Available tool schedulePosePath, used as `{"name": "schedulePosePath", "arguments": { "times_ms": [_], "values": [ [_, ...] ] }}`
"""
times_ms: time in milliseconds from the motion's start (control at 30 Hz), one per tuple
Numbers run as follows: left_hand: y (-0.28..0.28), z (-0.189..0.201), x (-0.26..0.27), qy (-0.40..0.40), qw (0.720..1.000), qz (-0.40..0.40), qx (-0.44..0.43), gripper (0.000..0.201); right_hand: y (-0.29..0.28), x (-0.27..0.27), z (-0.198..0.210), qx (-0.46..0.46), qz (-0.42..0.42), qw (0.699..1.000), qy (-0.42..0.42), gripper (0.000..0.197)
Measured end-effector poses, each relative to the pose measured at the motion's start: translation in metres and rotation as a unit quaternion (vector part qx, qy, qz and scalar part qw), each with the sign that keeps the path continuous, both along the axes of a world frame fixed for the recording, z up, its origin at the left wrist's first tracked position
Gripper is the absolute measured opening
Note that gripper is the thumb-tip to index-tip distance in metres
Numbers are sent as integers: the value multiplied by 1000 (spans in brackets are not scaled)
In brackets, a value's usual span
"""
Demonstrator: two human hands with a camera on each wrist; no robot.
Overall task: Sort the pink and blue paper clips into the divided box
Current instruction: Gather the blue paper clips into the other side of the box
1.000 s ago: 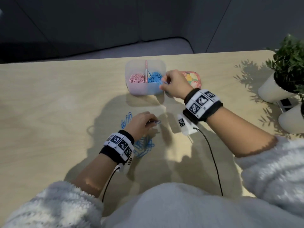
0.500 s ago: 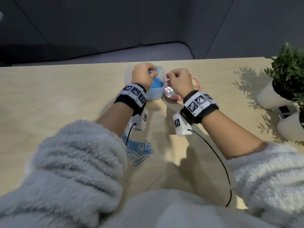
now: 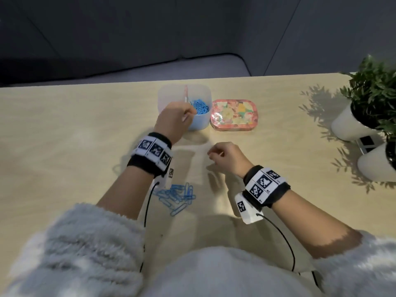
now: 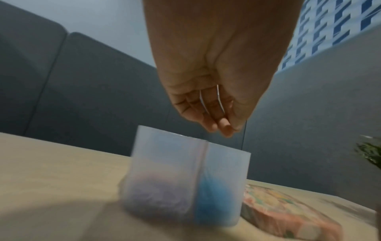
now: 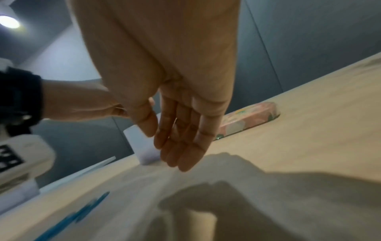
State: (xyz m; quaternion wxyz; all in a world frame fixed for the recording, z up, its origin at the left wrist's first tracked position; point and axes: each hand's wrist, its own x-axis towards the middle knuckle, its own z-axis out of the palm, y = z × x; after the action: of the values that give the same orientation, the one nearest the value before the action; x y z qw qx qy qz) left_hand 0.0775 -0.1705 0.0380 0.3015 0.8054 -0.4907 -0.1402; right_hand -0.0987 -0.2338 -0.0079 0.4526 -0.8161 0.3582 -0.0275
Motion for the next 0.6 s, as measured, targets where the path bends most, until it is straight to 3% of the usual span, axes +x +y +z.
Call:
{"name": "schedulePosePath", "arguments": {
  "times_ms": [67,167,267,400,533,600],
  "values": [
    [37,-10,-3,-9,1000,9,15,15,9,3,-5,-21,46,998,26,21],
    [96,-34,-2,-5,992,22,127,22,24,21,-11,-45,101,993,51,28],
    [144,-53,-2,19,978,33,205,50,42,57,-11,-107,211,970,56,44],
    [177,-60,-10,35,978,36,201,82,68,95,-12,-180,355,915,63,73],
    [179,-67,-23,48,983,58,168,61,79,86,-29,-230,445,861,87,62],
    [174,-68,-31,52,984,87,149,42,81,66,-35,-221,443,867,61,52]
  ]
}}
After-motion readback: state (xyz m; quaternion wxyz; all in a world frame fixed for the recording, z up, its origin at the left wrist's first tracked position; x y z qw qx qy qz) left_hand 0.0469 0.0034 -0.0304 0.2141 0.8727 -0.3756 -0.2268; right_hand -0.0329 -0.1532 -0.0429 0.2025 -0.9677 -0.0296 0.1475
